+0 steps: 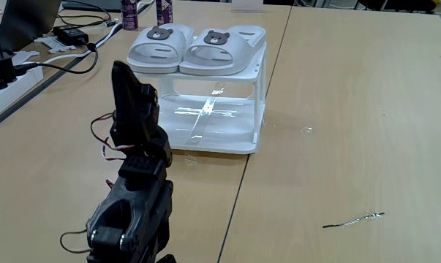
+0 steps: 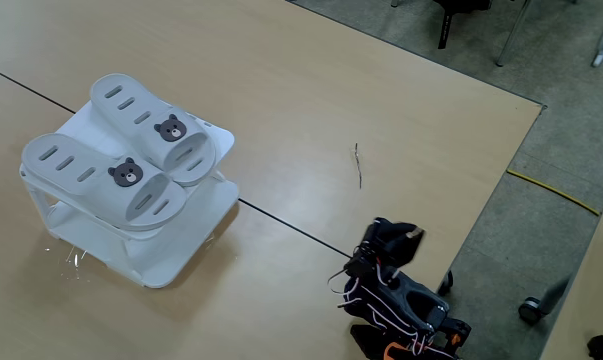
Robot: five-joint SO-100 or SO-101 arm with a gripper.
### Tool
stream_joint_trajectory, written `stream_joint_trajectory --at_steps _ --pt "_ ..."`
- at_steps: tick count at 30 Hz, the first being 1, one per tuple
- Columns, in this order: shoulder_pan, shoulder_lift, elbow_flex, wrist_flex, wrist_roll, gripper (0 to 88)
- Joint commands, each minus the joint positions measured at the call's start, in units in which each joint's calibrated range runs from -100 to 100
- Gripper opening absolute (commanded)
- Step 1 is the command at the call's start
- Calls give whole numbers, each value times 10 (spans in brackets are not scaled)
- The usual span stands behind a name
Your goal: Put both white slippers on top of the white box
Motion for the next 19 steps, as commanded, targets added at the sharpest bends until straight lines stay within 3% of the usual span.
stream_joint_trajectory --at_steps 1,19 --pt "-3 -40 3 -5 4 8" --pt "-2 -37 2 -4 4 8"
